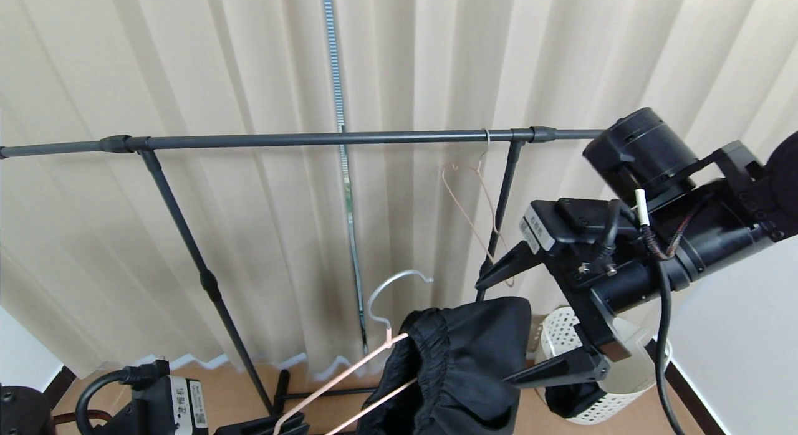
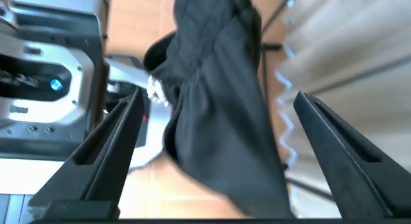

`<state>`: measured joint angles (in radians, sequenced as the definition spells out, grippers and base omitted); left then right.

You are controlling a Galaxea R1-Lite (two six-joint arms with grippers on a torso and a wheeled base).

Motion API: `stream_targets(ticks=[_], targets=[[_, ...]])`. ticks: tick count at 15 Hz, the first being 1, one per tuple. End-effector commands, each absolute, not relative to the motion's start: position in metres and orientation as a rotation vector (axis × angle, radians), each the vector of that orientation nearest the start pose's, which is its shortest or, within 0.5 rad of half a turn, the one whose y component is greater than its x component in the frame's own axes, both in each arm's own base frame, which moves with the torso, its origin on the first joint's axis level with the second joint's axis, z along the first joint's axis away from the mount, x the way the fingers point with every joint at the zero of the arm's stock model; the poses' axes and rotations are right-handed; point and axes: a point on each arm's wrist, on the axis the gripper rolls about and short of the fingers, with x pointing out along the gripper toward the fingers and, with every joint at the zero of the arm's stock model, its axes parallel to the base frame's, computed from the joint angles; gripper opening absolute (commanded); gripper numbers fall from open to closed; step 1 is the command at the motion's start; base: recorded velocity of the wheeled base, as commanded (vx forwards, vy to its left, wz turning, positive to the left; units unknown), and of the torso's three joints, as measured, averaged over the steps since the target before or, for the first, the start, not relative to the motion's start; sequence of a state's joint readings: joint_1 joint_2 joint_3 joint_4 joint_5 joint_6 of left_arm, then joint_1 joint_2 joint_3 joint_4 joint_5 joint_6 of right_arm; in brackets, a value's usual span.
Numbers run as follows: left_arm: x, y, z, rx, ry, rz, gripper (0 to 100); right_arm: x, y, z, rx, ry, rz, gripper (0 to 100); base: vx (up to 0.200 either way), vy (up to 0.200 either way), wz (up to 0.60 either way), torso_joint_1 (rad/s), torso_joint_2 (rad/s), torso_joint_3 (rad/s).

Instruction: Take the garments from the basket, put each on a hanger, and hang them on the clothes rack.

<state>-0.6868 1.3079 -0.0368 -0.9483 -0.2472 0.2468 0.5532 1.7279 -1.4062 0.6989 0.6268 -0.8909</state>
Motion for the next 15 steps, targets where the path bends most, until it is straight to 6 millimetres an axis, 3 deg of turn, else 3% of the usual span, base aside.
stream_targets(ticks=[1,15], targets=[[0.101,-0.094,0.112,0.307,0.203,-0.982,0,0.25,0.176,0.211,-0.622,0.566,1.525,100,0.0,0.0,0.0,0.0,0.0,0.0],[0.098,-0.096,0.113,0.31,0.193,-1.011,0,0.249,0.216,0.187,-0.574,0.573,1.666,100,0.0,0.0,0.0,0.0,0.0,0.0]])
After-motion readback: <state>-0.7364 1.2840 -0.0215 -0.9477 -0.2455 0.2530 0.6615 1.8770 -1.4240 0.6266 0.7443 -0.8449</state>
